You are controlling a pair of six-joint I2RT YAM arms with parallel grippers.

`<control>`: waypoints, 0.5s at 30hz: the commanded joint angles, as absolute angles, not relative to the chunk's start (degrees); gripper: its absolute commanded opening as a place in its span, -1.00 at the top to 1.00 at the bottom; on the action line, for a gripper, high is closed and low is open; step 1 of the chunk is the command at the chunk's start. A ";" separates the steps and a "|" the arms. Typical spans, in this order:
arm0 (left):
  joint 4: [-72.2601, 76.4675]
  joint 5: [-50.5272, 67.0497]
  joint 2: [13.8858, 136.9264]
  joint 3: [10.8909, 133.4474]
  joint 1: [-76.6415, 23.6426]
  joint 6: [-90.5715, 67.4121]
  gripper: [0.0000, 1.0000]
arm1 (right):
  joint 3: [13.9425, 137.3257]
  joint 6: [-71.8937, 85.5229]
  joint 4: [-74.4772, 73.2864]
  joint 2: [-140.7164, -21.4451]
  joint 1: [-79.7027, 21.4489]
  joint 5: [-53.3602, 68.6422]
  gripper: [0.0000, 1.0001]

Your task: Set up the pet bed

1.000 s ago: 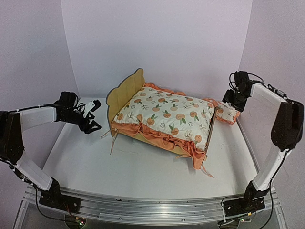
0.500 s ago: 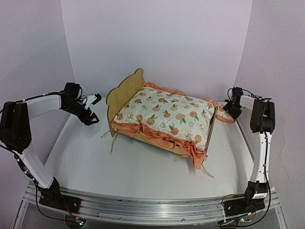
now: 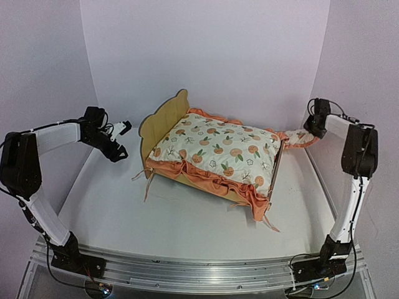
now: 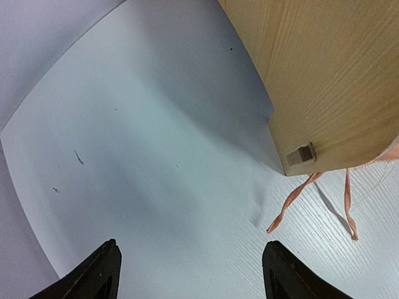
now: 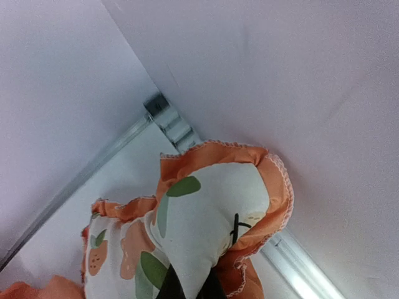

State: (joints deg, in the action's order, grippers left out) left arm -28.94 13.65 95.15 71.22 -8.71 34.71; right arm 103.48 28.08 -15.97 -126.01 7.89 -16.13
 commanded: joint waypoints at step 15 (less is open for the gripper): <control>-12.60 25.61 81.85 84.10 -13.68 27.83 -0.65 | 106.75 -8.63 -7.15 -99.19 -20.52 15.96 1.00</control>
State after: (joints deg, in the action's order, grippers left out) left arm -17.93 17.49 85.18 78.61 -9.19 28.71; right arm 105.54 -5.77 -4.18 -95.95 -16.44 3.77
